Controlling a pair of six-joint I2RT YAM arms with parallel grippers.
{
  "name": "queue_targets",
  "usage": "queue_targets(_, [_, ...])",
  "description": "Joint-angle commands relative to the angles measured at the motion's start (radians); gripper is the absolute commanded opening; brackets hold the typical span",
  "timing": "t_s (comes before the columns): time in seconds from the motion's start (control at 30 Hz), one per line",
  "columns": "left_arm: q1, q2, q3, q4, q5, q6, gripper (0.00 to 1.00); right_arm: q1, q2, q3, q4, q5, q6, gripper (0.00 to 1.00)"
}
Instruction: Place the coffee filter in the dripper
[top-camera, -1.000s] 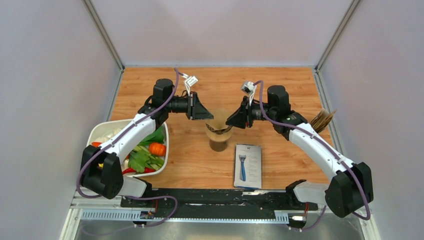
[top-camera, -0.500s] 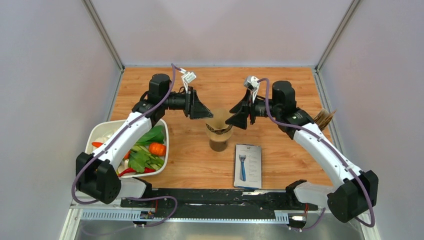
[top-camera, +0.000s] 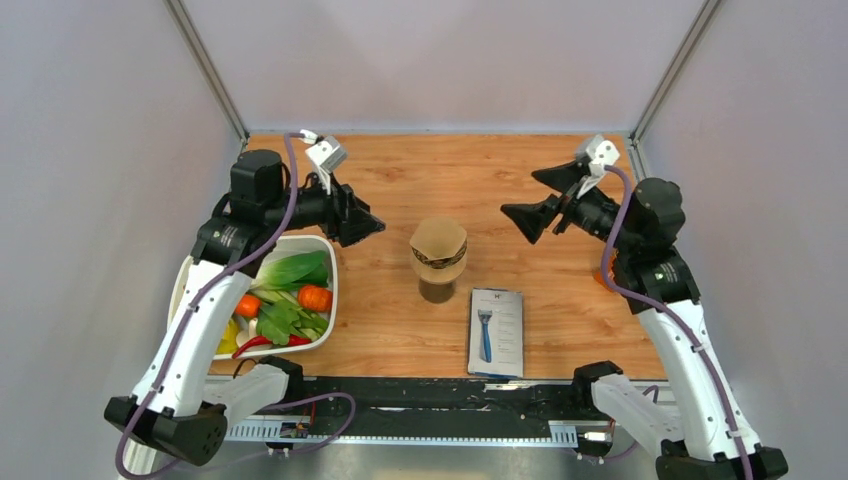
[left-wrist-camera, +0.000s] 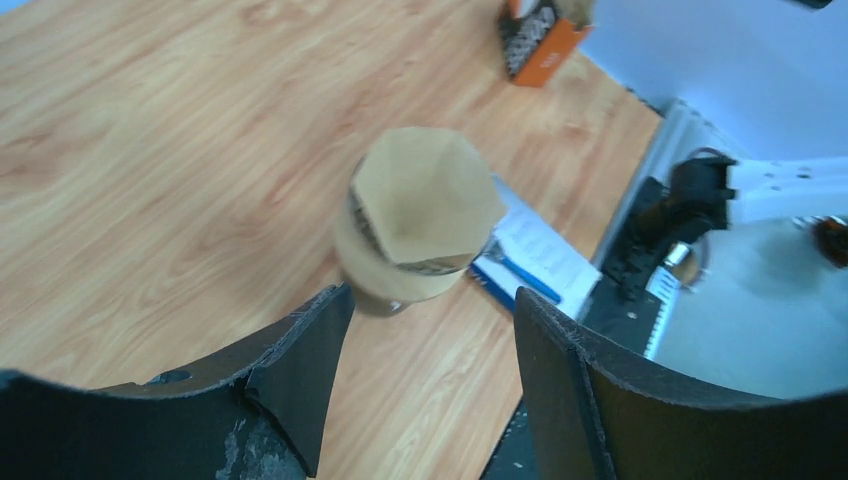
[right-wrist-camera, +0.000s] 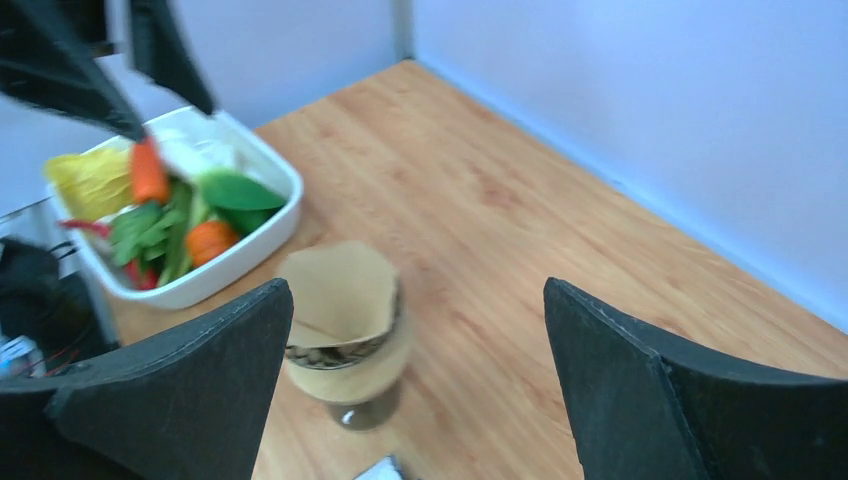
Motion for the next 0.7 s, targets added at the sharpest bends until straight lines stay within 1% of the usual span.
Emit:
queue_targets(0.0, [0.078,-0.048,0.049,-0.192,-0.202,0.113,0.71,-0.115,-0.060,-0.031,-0.036,0.122,0.033,1.00])
queue_targets(0.03, [0.090,-0.047,0.051,-0.217,-0.242,0.133,0.71,-0.131,-0.070,-0.048,-0.054,0.139,0.021,1.00])
queue_targets(0.07, [0.106,-0.038,0.051,-0.260,-0.351,0.149,0.71,-0.142,-0.077,-0.067,-0.071,0.161,0.017,1.00])
queue_targets(0.1, [0.110,-0.021,0.043,-0.276,-0.413,0.157,0.72,-0.148,-0.082,-0.089,-0.085,0.194,-0.014,1.00])
queue_targets(0.13, [0.118,-0.012,0.034,-0.297,-0.541,0.168,0.72,-0.159,-0.085,-0.115,-0.097,0.230,-0.031,1.00])
queue_targets(0.2, [0.128,0.001,-0.020,-0.291,-0.675,0.178,0.72,-0.178,-0.082,-0.166,-0.102,0.295,-0.051,1.00])
queue_targets(0.27, [0.131,-0.005,-0.089,-0.265,-0.745,0.185,0.73,-0.195,-0.072,-0.209,-0.102,0.335,-0.069,1.00])
queue_targets(0.3, [0.132,-0.017,-0.136,-0.252,-0.759,0.186,0.73,-0.203,-0.065,-0.226,-0.099,0.347,-0.073,1.00])
queue_targets(0.43, [0.132,-0.023,-0.198,-0.214,-0.820,0.177,0.74,-0.216,-0.039,-0.269,-0.082,0.371,-0.083,1.00])
queue_targets(0.67, [0.132,-0.001,-0.200,-0.198,-0.820,0.158,0.75,-0.218,-0.044,-0.284,-0.056,0.371,-0.082,1.00])
